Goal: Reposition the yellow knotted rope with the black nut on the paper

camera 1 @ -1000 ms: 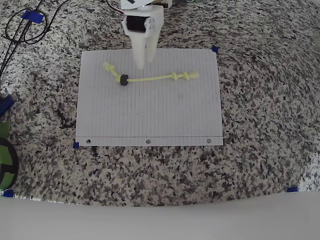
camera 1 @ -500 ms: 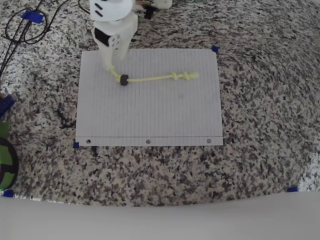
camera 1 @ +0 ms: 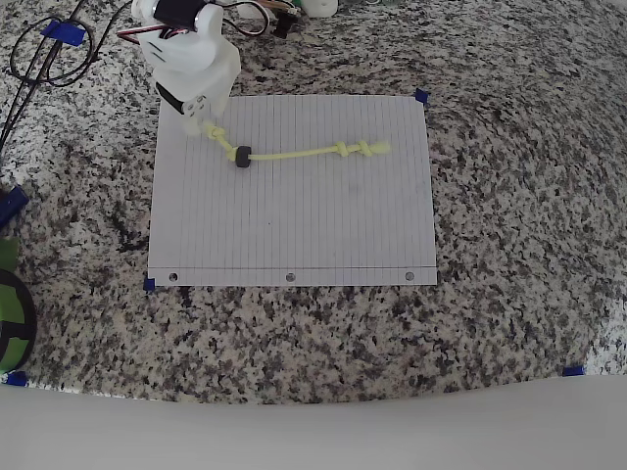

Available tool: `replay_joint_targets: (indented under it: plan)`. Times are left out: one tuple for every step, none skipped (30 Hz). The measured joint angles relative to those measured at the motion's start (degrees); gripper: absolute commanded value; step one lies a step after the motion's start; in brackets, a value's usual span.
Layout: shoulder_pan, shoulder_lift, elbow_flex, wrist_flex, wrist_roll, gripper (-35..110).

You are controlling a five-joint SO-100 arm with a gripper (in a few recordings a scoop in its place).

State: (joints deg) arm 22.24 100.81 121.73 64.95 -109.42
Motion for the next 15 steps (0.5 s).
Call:
replay_joint_targets:
  plan:
    - [0.0,-0.7,-0.1,-0.6,0.3,36]
    - [0.0,-1.4,-0.2,-1.4,0.6,35]
    - [0.0,-2.0,-0.2,-2.0,1.0,35]
    - [0.0,-2.6,-0.2,-2.5,1.2,35]
    - [0.0,-3.2,-0.2,-3.1,1.2,35]
    - [-0.1,-3.7,-0.2,-3.4,1.2,35]
    - [-0.4,-4.0,-0.2,-3.7,1.3,35]
    - [-1.0,-4.2,-0.2,-3.8,1.4,34]
    - [-1.8,-4.4,-0.2,-3.9,1.8,34]
    - [-2.2,-4.7,-0.2,-3.9,1.8,34]
    - [-2.5,-4.7,-0.2,-3.9,1.9,34]
    - [-2.5,-4.9,-0.2,-3.9,1.9,34]
    - [-2.5,-5.1,-0.2,-3.9,1.9,34]
    - [-2.9,-5.4,-0.2,-3.9,1.9,34]
    - [-3.4,-5.4,-0.2,-3.9,1.9,34]
